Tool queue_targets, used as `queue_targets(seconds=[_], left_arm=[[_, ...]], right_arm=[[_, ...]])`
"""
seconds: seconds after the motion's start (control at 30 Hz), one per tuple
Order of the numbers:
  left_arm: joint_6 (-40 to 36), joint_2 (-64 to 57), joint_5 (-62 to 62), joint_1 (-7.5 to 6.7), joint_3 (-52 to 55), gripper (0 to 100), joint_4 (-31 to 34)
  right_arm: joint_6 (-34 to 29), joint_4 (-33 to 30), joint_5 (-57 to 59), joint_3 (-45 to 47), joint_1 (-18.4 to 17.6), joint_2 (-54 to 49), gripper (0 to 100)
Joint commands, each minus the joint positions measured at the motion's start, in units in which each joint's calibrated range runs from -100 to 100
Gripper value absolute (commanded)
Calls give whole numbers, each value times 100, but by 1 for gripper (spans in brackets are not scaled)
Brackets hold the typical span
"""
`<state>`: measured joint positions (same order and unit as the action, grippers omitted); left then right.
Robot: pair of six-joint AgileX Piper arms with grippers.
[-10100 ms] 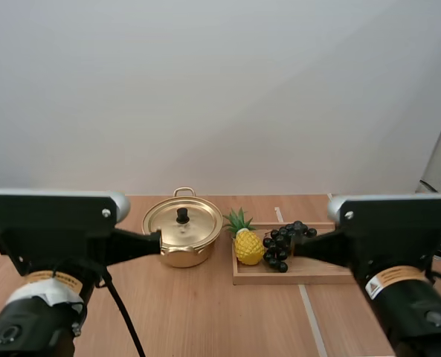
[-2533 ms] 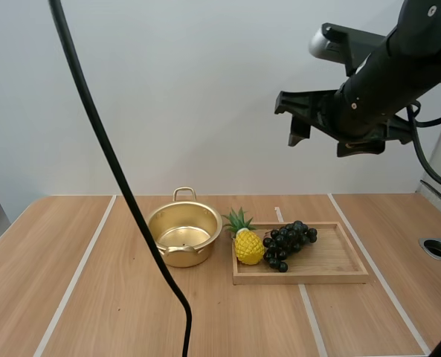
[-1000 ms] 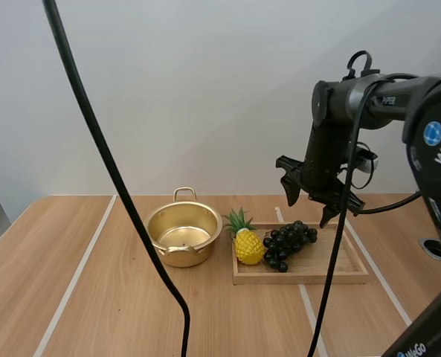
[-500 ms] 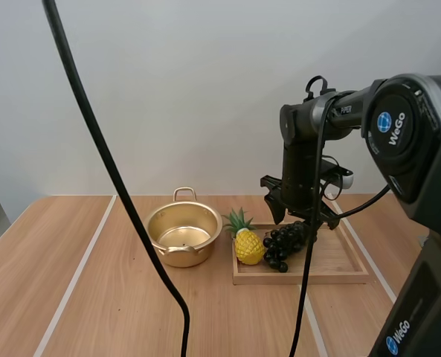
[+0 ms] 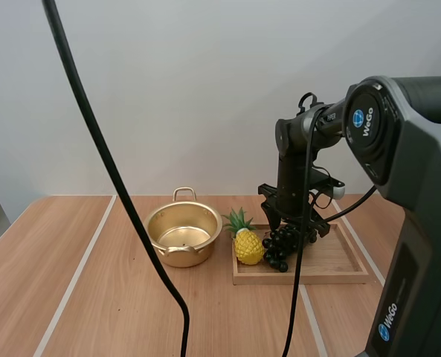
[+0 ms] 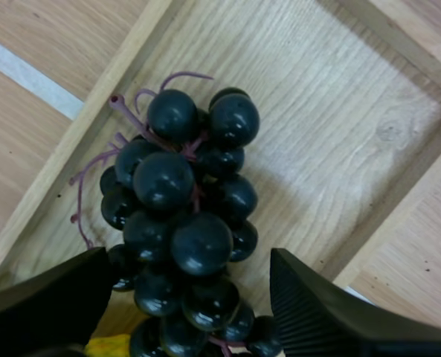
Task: Open the pot, put the grape inside, and close it
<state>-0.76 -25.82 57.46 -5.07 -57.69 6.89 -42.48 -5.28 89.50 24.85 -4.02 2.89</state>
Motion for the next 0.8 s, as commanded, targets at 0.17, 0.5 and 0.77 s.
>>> queue_targets(seconds=[0.17,0.5,0.77], left_arm=[[-56,-22,-247,12,-17,0,60],[-56,-22,-247,12,-17,0,60],[-56,-22,-247,12,-17,0,60]], right_arm=[[-220,-15,-566,-54,-8,376,100],[-220,-53,-835,-123,-8,596,100],[-220,-145,-776,-123,-8,600,42]])
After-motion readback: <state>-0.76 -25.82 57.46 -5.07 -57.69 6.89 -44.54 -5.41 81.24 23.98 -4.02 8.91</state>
